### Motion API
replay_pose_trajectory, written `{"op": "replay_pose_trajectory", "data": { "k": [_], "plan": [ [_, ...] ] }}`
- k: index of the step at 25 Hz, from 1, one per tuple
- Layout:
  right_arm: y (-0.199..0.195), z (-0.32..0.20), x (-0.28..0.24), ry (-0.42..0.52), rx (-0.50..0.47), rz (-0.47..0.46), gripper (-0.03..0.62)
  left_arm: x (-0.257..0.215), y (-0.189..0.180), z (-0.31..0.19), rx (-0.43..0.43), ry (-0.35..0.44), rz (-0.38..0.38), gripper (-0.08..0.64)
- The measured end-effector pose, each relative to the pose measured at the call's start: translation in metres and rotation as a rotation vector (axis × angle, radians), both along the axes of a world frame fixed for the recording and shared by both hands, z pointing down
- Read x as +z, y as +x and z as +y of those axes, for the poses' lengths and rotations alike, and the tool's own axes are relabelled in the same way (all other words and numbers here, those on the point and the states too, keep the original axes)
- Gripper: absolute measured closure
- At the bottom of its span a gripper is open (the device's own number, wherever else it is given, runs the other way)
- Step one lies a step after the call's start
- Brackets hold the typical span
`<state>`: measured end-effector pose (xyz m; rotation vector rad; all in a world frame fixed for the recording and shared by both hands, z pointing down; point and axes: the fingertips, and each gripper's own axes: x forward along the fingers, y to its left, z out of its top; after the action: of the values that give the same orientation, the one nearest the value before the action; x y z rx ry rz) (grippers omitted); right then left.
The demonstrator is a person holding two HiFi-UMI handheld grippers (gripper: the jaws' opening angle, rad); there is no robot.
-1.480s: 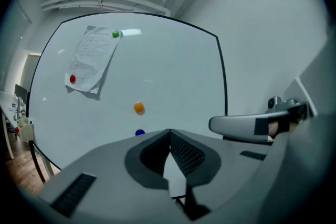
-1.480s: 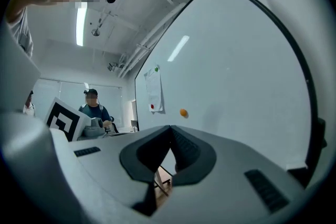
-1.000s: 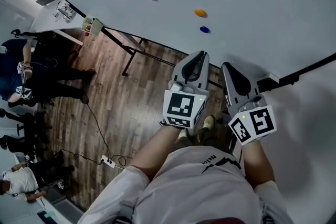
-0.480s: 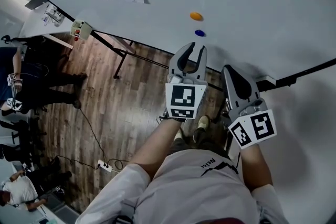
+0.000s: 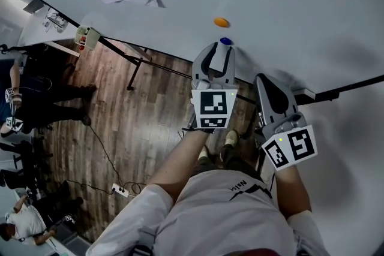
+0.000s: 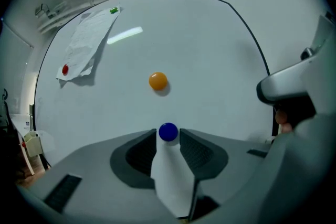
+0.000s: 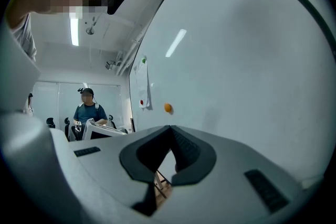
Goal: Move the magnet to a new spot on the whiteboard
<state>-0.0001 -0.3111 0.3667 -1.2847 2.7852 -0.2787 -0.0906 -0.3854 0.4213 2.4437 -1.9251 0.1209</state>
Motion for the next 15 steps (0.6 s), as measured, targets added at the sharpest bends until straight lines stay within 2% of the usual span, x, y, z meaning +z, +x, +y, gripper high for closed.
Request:
{"op": "replay_pose_trajectory", "data": {
  "k": [15],
  "plan": [
    [0.003, -0.012, 0.005, -0.011, 0.019, 0.008, 0.58, 0.001, 0.002, -0.014, 0.016, 0.008, 0.009, 0.433]
  ]
}}
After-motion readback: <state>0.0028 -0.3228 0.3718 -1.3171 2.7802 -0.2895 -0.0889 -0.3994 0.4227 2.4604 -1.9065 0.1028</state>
